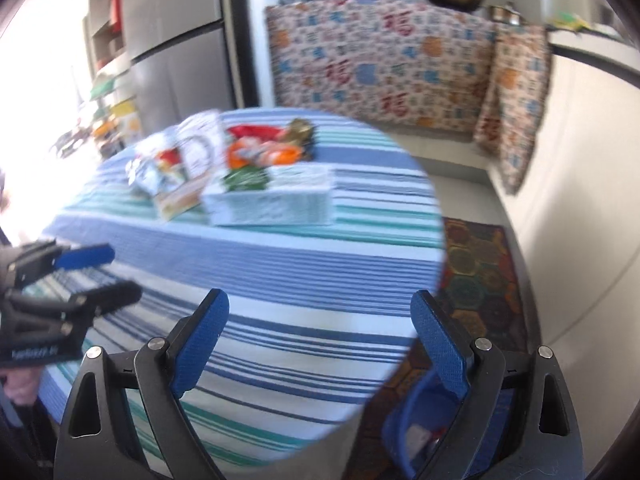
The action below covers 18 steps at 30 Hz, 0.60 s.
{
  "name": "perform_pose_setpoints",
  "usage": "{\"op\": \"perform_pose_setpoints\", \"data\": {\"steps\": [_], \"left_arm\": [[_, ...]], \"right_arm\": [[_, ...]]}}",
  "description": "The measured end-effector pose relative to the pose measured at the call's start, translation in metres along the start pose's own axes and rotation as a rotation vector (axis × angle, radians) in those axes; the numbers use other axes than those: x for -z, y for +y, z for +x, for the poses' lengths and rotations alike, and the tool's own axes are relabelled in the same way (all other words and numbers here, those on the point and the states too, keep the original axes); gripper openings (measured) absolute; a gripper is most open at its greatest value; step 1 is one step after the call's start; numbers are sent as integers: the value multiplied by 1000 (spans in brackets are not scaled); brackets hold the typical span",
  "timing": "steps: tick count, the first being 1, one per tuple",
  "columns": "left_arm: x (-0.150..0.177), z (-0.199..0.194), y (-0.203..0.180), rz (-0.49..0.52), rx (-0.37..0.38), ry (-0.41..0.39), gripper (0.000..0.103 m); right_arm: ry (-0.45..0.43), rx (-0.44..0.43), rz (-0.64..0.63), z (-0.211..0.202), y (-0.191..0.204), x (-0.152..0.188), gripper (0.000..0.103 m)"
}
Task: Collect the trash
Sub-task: 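Return the left tool to the table and grasp the wrapped snack bar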
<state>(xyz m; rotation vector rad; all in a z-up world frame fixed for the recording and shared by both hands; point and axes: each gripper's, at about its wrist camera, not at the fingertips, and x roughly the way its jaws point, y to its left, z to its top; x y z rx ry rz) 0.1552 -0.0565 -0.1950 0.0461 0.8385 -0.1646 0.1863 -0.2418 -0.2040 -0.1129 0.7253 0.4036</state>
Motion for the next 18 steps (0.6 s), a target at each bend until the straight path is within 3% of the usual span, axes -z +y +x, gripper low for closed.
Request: {"op": "perform_pose_setpoints", "data": {"steps": [6,18], "left_arm": [[-5,19,25,29,-12,46,62],[-48,63,36,84,17,47,64]], "right_arm": [[68,-24,-59,35,37,0,93],[92,-27,-55,53,39,-4,102]]}}
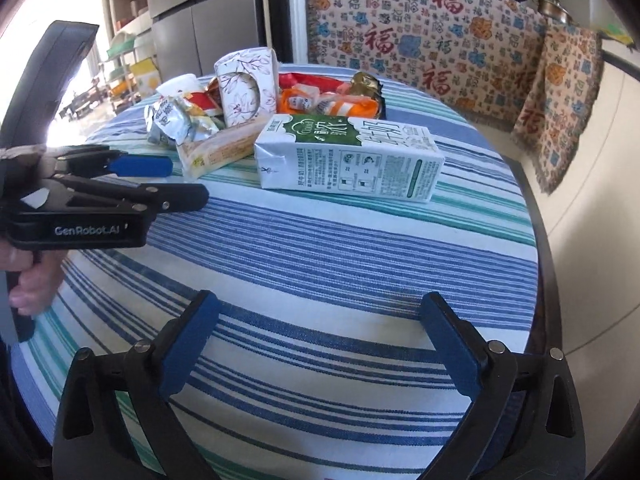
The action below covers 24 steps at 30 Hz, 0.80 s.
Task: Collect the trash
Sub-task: 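Return the left tool to the table and grasp the wrapped snack bar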
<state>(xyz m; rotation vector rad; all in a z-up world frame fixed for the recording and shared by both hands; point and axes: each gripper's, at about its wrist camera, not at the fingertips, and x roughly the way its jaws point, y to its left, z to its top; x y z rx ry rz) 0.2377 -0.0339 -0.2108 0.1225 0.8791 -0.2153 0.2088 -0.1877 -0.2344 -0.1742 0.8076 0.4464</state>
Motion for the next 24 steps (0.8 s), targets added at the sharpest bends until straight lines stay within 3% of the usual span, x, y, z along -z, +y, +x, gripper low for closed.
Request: {"op": "perform_pose_setpoints", "data": {"steps": [6,7,8,9,13,20,24], "left_arm": [[-20,13,-8,84,-10,-13,61],[-21,14,-9,94,-15,-15,58],[-21,14,-10,100,-15,-18,45],[-21,13,-10,103,-11,-20,38],[-16,5,-13,109,-29,-41,33],[32,-33,-6,7,-41,-23,33],[56,-55,13,-79,-113,-19,33]], "right_arm": [[5,-6,-9,3,-2,-3,103],[5,-7,-11,3,-2,-3,103],[6,-9,-12,3,-2,-4,103],[7,-10,-13,3,-2,-4,103],[8,-12,-16,3,-2,-3,103],[16,4,3,4,-10,-4,103],[30,47,57,6,-30,-7,102]]}}
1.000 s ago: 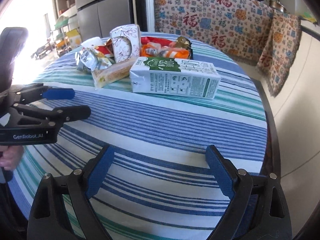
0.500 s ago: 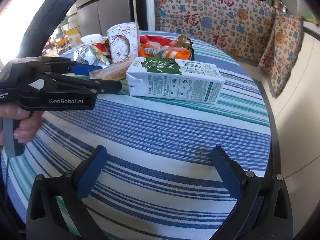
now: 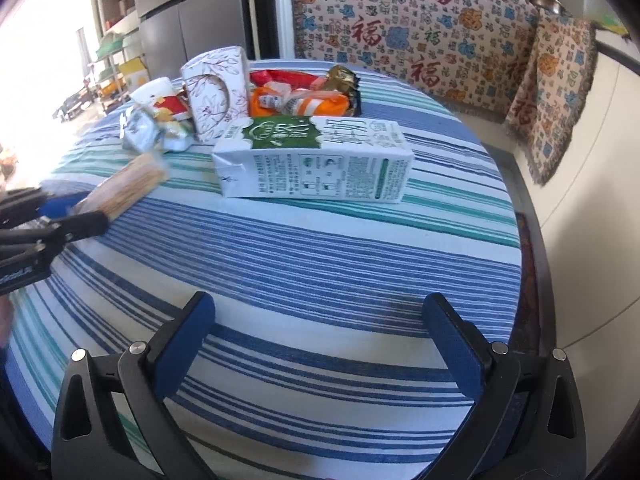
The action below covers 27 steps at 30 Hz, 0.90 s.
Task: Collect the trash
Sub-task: 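Return the left tool to the table and grasp the wrapped snack bar, then grasp the green-and-white milk carton with the right tool while the left tool holds the snack bar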
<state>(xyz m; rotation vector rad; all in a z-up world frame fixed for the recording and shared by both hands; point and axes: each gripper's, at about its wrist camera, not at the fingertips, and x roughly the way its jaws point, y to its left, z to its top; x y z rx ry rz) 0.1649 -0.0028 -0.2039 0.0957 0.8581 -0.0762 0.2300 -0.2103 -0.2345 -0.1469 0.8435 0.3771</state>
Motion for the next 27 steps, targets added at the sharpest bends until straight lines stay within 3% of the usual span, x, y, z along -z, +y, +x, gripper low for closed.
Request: {"op": "perform_pose_setpoints", "data": {"steps": [6,9,12,16,19,22,24,27], "left_arm": [[-1,0,39,-117,-90,-7,34],[4,8,52,-165,-73,7,34],[5,6,56,-182,-61,3,35],[8,4,55,-166,-65,5,36],[7,4,59,-180,-66,6,36],[7,4,63,-190,-74,9,36],[9,3,64,-183,-72,9,37],[9,4,61,-157,-71,9,37]], "right_arm": [[-2,142,199,3,-57,-16,102],[-1,231,253,11,-82,-27,102],[8,244,247,28,-93,-39,101],[-46,71,129,30,-73,-48,94],[-85,-140,-63,13,-24,-41,94],[-32,-360,-223,4,30,-24,94],[-27,-337,-337,-1,54,-14,94],[6,-236,-291,8,49,-19,96]]}}
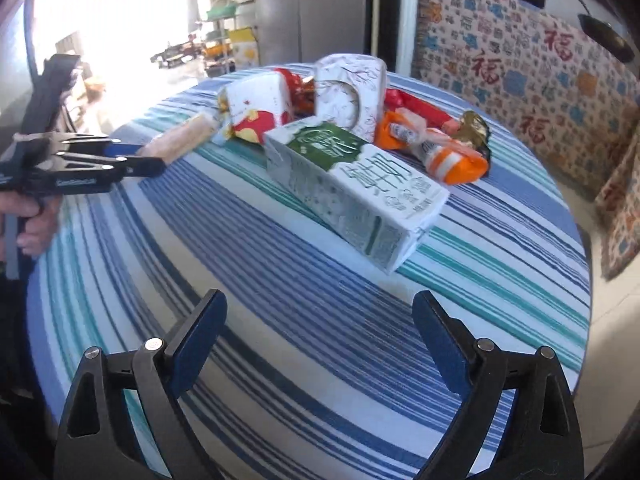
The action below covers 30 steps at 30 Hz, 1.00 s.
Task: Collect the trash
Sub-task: 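Grasp the green-and-white milk carton with the right tool while the left tool holds the snack bar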
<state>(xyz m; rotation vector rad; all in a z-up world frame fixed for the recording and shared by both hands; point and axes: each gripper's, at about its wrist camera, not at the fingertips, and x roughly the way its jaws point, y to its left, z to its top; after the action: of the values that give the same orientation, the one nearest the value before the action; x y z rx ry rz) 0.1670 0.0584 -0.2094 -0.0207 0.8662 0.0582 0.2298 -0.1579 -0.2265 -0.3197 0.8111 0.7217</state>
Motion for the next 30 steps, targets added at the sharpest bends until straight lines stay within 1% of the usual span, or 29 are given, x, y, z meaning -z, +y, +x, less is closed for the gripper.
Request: {"op": "perform_pose_setpoints", "data": {"steps": [1,2,3,5,7,11,12,13,14,17,19,21,24,25,27,28,29,30], "left_arm": [[0,0,-1,5,2,1,41],[0,1,-3,13,7,3,47],[-1,2,-4,22,12,5,49],[-3,5,-5,38,17,10,58],[-7,8,-2,29,28,12,62],[-12,12,1,25,24,12,64],[-13,13,1,25,25,12,64],[-13,13,1,25,25,11,64],[-13,13,1,23,27,11,64],[-12,12,1,22,31,10,64],[-10,10,2,21,27,9,64],[-6,7,4,16,29,7,64],[-2,3,6,8,45,3,64],[-2,2,6,10,49,2,64],[-4,0,2,33,53,-6,64],[-5,-2,-1,52,50,-12,64],[-7,-3,-3,65,45,-16,64],[-9,-4,-5,77,41,-18,64]], "right_arm": [[21,35,35,4,-12,-3,98],[33,45,63,8,-21,-6,102],[44,43,73,9,-32,-8,103],[61,35,43,15,-36,-18,103],[65,20,20,23,-36,-28,103],[49,-3,6,43,-33,-51,103],[48,-9,-8,44,-27,-51,102],[41,-19,-26,42,-20,-50,98],[28,-33,-34,39,-17,-50,86],[28,-30,-26,27,-6,-39,69],[33,-38,-20,17,4,-28,64],[33,-40,-10,6,18,-14,64],[22,-80,-7,-6,36,0,65],[27,-67,2,-7,39,0,65],[41,-27,41,-6,38,-6,71],[45,-9,68,-6,34,-13,78],[44,-3,90,-7,31,-19,81],[46,-1,120,-7,26,-28,81]]}}
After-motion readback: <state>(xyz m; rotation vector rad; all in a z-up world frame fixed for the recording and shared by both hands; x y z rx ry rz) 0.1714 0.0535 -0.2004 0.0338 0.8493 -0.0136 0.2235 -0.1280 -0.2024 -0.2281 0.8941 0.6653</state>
